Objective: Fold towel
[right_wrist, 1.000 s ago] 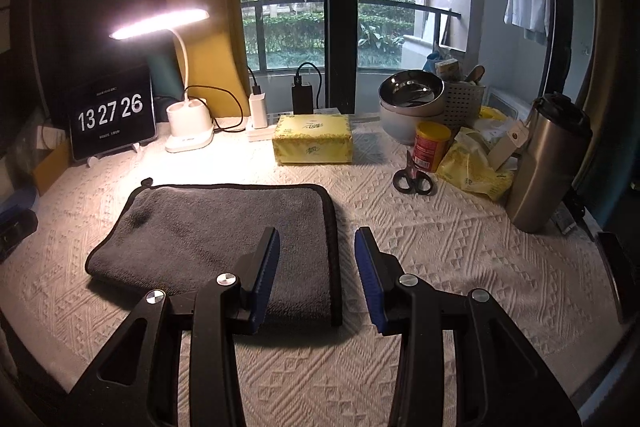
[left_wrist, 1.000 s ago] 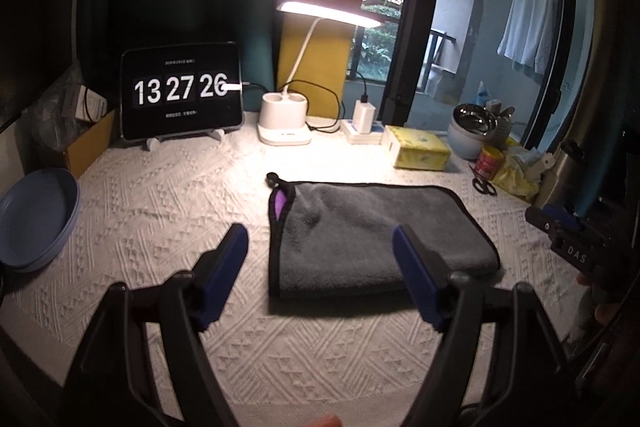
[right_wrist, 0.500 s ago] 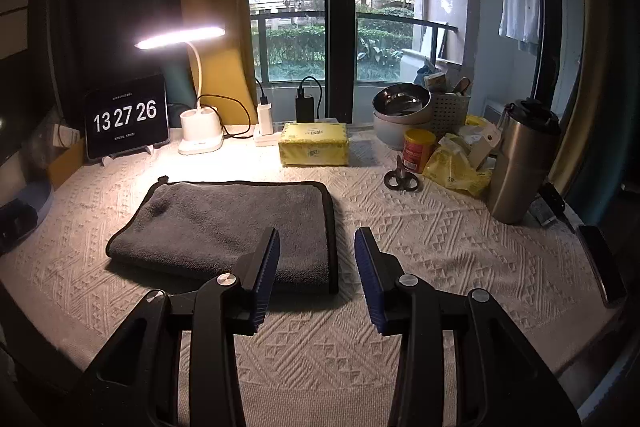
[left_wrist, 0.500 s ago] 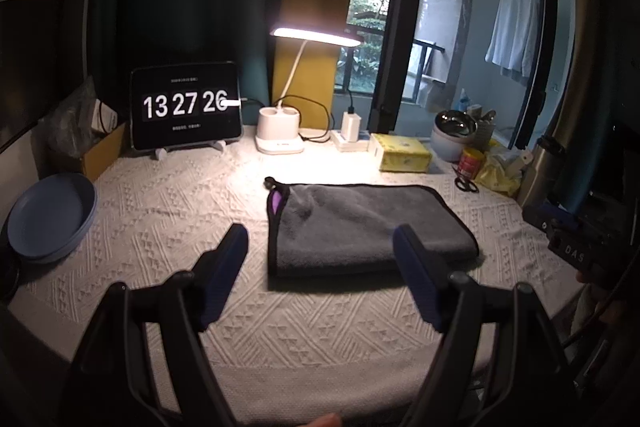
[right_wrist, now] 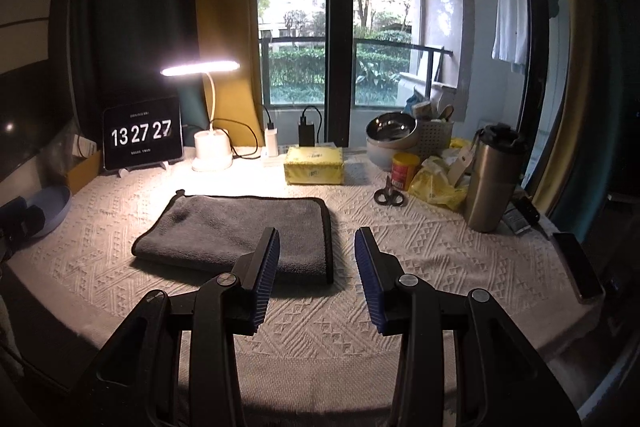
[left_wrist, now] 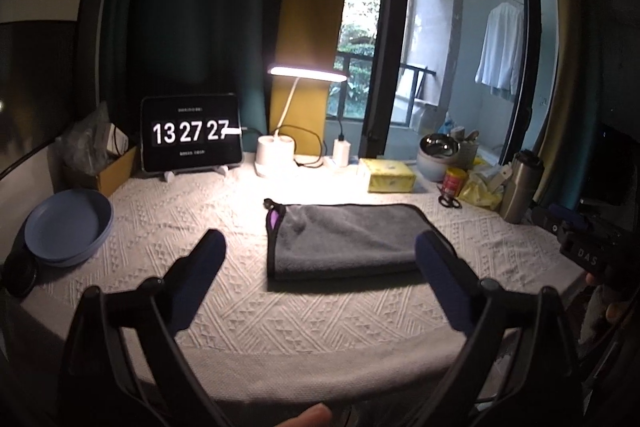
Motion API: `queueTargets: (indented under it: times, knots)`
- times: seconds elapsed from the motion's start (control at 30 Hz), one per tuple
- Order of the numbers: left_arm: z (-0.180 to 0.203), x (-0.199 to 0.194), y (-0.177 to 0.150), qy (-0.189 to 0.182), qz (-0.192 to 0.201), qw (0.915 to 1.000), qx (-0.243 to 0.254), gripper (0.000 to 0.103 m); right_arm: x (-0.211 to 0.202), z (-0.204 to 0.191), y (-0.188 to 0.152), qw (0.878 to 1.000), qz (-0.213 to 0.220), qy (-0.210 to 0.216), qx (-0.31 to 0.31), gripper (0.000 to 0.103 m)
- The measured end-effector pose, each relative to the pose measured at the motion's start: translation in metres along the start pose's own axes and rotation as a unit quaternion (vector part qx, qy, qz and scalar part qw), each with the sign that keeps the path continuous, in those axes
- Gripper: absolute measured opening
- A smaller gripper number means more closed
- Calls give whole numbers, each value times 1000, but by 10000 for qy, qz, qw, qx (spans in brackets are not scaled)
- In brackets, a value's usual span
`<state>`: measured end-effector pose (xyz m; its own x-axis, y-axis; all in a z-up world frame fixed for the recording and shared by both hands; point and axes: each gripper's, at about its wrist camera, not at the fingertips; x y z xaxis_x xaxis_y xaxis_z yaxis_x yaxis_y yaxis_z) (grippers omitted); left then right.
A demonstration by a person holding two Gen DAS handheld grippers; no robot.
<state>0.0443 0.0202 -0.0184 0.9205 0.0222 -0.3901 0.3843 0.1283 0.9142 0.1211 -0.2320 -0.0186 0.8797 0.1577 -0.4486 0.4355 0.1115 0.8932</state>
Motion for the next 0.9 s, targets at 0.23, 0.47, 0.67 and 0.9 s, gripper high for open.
queueTargets:
  times: [0.23, 0.47, 0.67, 0.9]
  knots:
    - [1, -30, 11, 147, 459, 9988, 34, 97, -33, -3, 4, 9994, 323, 38, -122, 44]
    - [-1, -53, 23, 575, 904, 9942, 90, 100, -63, -5, 14, 9976, 673, 19, -152, 54]
    - [-4, -66, 37, 501, 1088, 9927, 102, 100, -86, -3, 23, 9948, 1006, -11, -172, 61]
    - [-3, -77, 47, 469, 1286, 9905, 135, 101, -93, -1, 29, 9932, 1144, -42, -201, 62]
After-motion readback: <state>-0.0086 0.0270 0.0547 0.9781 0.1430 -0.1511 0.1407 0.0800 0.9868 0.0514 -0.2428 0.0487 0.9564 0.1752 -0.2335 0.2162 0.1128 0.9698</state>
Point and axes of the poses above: each gripper's, at about its wrist camera, not at the fingertips, and x roughly the way its jaws point, z to its right, y to its top, and after that the axes turned 3 degrees about y, right-handed
